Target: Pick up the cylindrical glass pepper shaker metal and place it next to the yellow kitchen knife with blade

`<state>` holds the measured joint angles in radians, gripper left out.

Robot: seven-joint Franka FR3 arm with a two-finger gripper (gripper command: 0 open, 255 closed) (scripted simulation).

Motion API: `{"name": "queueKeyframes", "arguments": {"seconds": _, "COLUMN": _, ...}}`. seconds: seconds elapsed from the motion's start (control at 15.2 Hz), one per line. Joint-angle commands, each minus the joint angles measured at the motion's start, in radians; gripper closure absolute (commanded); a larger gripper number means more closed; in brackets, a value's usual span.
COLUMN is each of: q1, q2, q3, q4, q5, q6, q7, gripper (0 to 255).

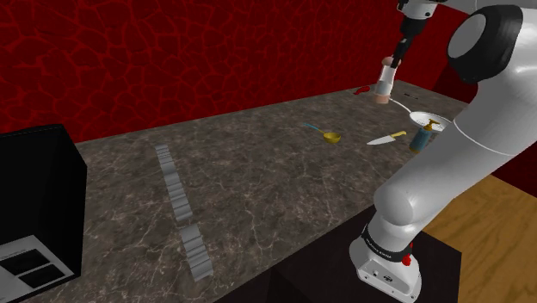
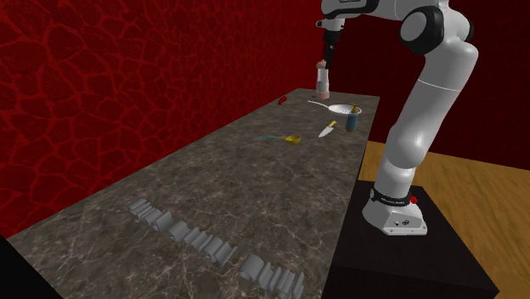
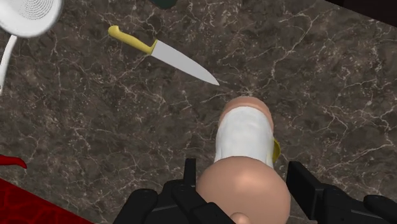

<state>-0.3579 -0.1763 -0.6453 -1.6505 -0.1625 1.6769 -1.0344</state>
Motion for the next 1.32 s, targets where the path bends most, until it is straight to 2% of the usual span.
{"name": "queueKeyframes", "arguments": {"seconds": 0.0, "q1": -0.007, "q2": 0.008, "q3": -0.016, "q4": -0.009, "q5": 0.006, "q6": 0.018, "q7": -0.023, "gripper": 255}}
{"name": "queueKeyframes", "arguments": {"seconds": 1.25, "q1": -0.019, "q2": -0.040, "q3": -0.018, "q4": -0.306, "q5": -0.034, "q6": 0.274, "q7": 0.017, "gripper": 255}}
